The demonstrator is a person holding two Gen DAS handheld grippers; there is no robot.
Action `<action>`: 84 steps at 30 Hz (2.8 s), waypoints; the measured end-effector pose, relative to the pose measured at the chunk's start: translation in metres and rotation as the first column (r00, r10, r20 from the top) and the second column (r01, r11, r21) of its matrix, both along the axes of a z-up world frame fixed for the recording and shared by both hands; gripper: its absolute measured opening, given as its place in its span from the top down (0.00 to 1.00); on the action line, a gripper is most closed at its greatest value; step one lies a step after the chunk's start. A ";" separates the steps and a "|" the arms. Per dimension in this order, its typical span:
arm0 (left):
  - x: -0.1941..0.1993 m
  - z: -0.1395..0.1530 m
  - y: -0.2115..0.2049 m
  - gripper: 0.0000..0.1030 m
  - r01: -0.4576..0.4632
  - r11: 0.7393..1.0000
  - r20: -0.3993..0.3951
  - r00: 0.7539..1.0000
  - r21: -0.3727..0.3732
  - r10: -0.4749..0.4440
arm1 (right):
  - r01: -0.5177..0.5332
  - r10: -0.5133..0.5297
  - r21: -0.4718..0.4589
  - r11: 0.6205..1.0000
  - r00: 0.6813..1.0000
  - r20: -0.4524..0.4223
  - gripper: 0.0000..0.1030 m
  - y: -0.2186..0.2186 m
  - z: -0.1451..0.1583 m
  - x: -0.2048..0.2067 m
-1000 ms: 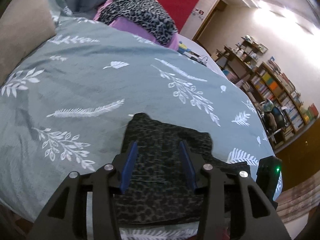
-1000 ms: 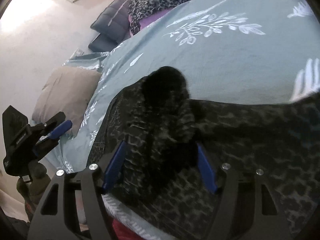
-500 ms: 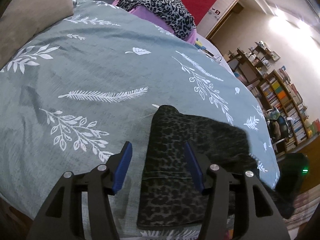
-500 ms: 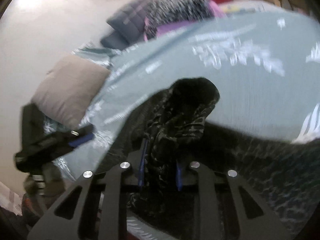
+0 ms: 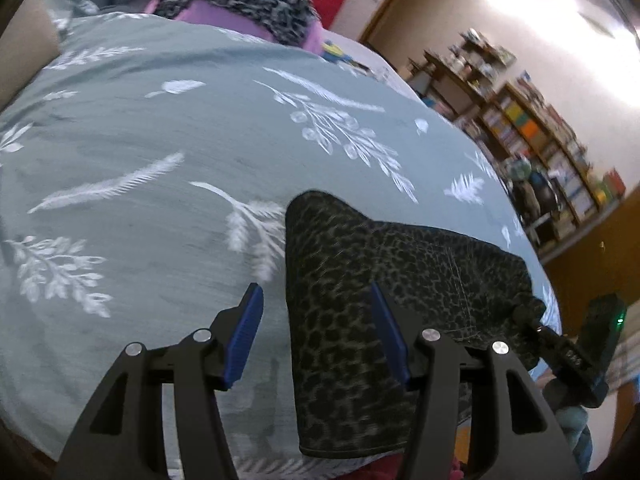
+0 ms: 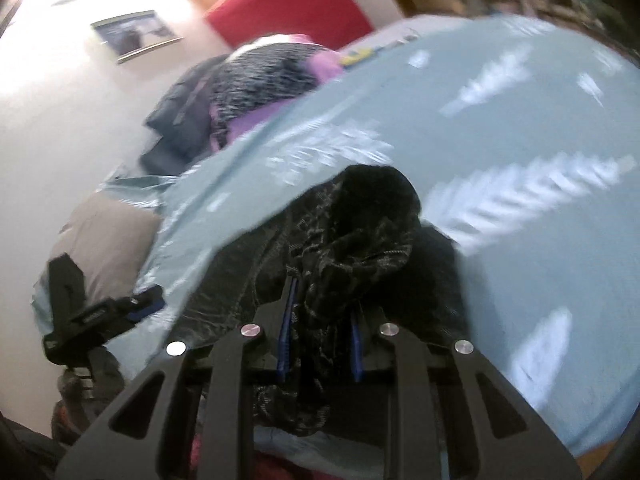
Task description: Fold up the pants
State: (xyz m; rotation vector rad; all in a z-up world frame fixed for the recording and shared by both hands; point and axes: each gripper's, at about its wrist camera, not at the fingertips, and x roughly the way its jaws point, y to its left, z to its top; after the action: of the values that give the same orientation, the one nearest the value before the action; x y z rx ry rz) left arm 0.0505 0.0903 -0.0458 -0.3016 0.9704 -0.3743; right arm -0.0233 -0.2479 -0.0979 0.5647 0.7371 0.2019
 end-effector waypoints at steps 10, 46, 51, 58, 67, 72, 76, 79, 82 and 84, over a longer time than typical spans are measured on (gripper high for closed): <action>-0.006 -0.020 -0.060 0.41 0.128 0.984 -0.018 0.992 0.123 -0.127 | 0.065 -0.063 0.032 0.997 0.996 -0.059 0.60 -0.024 -0.024 -0.005; -0.015 -0.058 -0.082 0.16 0.154 0.956 -0.038 0.988 0.249 -0.149 | 0.053 -0.083 -0.323 0.945 0.993 -0.081 0.78 -0.012 -0.019 -0.031; -0.024 -0.039 -0.083 0.16 0.139 0.957 0.007 0.989 0.254 -0.146 | 0.108 -0.086 -0.382 0.918 0.993 0.074 0.52 0.000 0.020 -0.030; -0.044 -0.027 -0.112 0.16 0.241 0.913 0.085 0.955 0.330 -0.283 | 0.011 0.058 -0.362 0.932 0.982 0.181 0.46 0.029 0.025 0.018; -0.045 -0.052 -0.130 0.11 0.267 0.865 0.126 0.929 0.426 -0.348 | -0.009 0.010 -0.328 0.945 1.000 0.002 0.51 -0.001 -0.048 0.083; -0.037 -0.064 -0.134 0.07 0.261 0.865 0.130 0.929 0.428 -0.345 | -0.002 0.003 -0.308 0.952 1.000 0.003 0.51 -0.006 -0.054 0.082; -0.036 -0.062 -0.131 0.07 0.262 0.869 0.118 0.934 0.420 -0.338 | 0.000 0.003 -0.307 0.952 1.000 0.007 0.51 -0.005 -0.047 0.078; -0.036 -0.057 -0.125 0.07 0.255 0.878 0.107 0.940 0.406 -0.322 | 0.021 -0.004 -0.345 0.938 0.999 0.052 0.50 -0.001 -0.027 0.058; -0.036 -0.054 -0.118 0.07 0.241 0.885 0.093 0.949 0.398 -0.300 | 0.037 -0.011 -0.335 0.942 0.997 0.079 0.50 -0.002 -0.015 0.035; -0.035 -0.050 -0.114 0.07 0.220 0.887 0.095 0.955 0.406 -0.280 | 0.050 -0.021 -0.335 0.941 0.996 0.090 0.50 -0.003 -0.010 0.018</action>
State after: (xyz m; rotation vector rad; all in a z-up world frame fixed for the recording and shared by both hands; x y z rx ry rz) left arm 0.0156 -0.0238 -0.0956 0.2200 0.9128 -0.4222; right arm -0.0052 -0.2505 -0.1081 0.2404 0.6597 0.0626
